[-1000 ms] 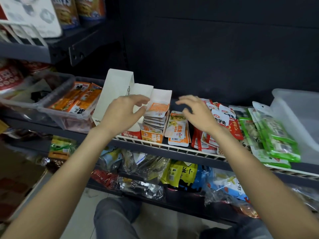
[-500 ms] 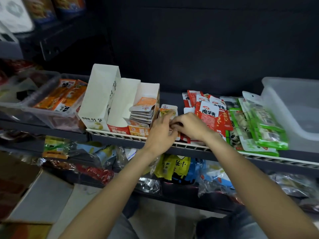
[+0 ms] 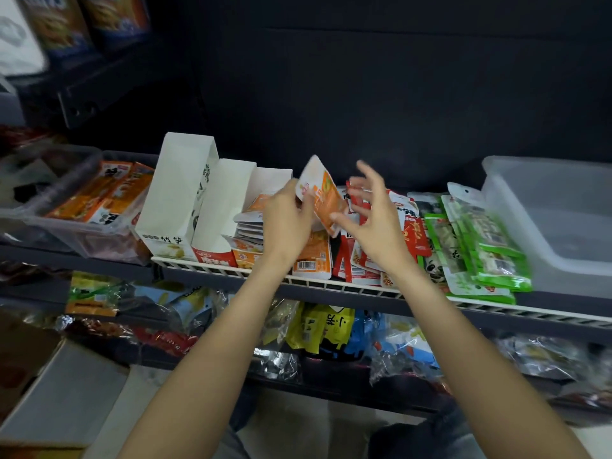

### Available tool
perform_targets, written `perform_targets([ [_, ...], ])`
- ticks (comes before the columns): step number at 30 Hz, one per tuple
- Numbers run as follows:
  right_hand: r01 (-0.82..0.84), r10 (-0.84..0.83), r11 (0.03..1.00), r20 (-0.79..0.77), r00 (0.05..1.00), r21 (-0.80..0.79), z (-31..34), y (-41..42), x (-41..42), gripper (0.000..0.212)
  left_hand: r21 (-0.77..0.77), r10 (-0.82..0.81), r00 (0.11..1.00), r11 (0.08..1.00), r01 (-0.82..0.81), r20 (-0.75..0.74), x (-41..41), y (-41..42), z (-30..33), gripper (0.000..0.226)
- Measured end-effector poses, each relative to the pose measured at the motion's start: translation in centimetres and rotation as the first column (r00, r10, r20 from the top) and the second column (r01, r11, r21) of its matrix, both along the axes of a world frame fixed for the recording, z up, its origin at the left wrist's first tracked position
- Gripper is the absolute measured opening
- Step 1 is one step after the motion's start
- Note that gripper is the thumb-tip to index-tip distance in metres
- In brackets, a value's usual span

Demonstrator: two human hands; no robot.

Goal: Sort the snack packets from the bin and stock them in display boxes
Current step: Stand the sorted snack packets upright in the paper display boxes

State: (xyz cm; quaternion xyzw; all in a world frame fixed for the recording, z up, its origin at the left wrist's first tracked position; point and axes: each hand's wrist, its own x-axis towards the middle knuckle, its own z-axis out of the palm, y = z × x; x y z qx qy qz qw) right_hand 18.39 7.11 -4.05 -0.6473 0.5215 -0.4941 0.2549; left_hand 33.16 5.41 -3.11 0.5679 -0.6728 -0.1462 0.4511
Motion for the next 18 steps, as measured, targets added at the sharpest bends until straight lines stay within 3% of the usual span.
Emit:
perform_targets([
  [2,-0.006,0.002,1.000,-0.210,0.978,-0.016,0.0,0.3,0.2,0.077,0.103,-0.027,0.978,0.993,0.049,-0.207,0.3,0.2,1.2,0.021],
  [4,0.023,-0.061,0.993,-0.334,0.941,-0.117,0.2,0.5,0.7,0.060,0.165,-0.051,0.946,0.980,0.108,-0.320,0.4,0.9,2.4,0.021],
  [7,0.103,-0.145,0.972,-0.194,0.970,-0.210,0.9,0.0,1.3,0.021,0.122,-0.179,0.901,0.962,0.245,-0.396,0.6,1.7,4.1,0.026],
  [9,0.118,-0.115,0.991,0.044,0.992,-0.068,1.6,-0.5,1.7,0.011,0.078,-0.247,0.917,0.956,0.284,-0.313,1.3,2.0,4.8,0.032],
  [12,0.041,-0.076,0.992,0.320,0.944,0.116,3.2,-1.3,2.5,0.008,0.028,-0.144,0.978,0.988,0.149,-0.149,3.5,0.7,4.6,0.041],
  [15,0.002,-0.025,0.998,0.361,0.932,0.065,4.7,-2.7,3.8,0.006,0.072,-0.152,0.971,0.983,0.167,-0.182,6.2,-1.6,4.8,0.040],
  [18,0.028,-0.015,0.998,0.213,0.977,-0.059,5.4,-4.3,5.9,0.016,0.019,-0.257,0.956,0.965,0.262,-0.143,8.8,-3.6,5.8,0.016],
])
